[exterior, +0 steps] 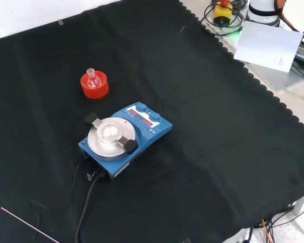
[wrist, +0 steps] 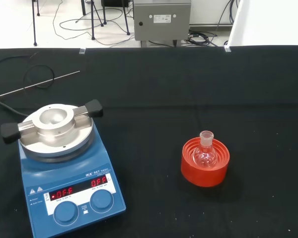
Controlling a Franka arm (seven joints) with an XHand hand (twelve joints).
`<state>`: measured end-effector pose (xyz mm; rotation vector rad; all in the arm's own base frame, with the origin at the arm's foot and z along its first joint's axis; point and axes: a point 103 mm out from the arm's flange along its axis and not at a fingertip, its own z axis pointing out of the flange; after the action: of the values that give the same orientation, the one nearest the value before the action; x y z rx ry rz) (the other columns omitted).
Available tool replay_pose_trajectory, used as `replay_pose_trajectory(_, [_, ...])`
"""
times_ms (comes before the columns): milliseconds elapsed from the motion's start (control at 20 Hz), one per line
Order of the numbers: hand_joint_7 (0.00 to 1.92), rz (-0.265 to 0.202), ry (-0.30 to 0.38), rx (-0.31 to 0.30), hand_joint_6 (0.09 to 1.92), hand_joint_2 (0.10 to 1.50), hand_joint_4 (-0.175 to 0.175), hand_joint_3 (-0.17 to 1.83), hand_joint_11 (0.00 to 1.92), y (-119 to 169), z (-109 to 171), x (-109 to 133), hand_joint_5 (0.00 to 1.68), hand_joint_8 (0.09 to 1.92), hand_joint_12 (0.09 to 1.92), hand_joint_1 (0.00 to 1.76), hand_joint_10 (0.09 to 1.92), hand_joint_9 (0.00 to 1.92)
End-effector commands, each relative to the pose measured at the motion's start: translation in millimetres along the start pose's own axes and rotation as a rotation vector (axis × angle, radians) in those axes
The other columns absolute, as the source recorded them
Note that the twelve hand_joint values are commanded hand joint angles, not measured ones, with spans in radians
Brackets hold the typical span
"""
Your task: Pick up the round-bottom flask.
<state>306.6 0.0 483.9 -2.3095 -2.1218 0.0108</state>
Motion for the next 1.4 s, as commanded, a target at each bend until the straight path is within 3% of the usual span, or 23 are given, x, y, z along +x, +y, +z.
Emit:
replay_pose_trajectory(50, [0.09, -0.027, -0.010, -0.009, 0.24, 1.19, -0.003, 0.51, 0.00, 1, 3, -3, 0.19, 0.52, 0.93, 0.06, 0.64, 0.13])
replay_pose_trajectory(250, [0.11, -0.035, -0.005, -0.008, 0.09, 1.31, -0.004, 0.28, 0.00, 5, 7, -12, 0.27, 0.46, 0.92, 0.01, 0.63, 0.13])
replay_pose_trajectory(550, [0.11, 0.017, 0.025, 0.000, 0.09, 1.33, -0.008, 0.24, 0.00, 16, 11, -15, 0.29, 0.46, 0.93, 0.01, 0.63, 0.14])
replay_pose_trajectory(800, [0.13, 0.066, 0.066, -0.004, 0.09, 1.32, -0.012, 0.21, 0.00, 28, 33, -20, 0.31, 0.46, 0.94, 0.07, 0.63, 0.15])
replay_pose_trajectory(950, [0.14, 0.106, 0.104, 0.023, 0.09, 1.31, -0.016, 0.19, 0.00, 49, 53, -26, 0.33, 0.47, 0.95, 0.10, 0.64, 0.16])
replay_pose_trajectory(1150, [0.15, 0.094, 0.142, 0.034, 0.09, 1.31, -0.021, 0.18, 0.00, 92, 87, -21, 0.35, 0.48, 0.98, 0.12, 0.64, 0.17])
replay_pose_trajectory(1400, [0.16, 0.074, 0.203, 0.074, 0.09, 1.31, -0.027, 0.17, 0.00, 152, 129, -59, 0.38, 0.49, 1.01, 0.13, 0.65, 0.18])
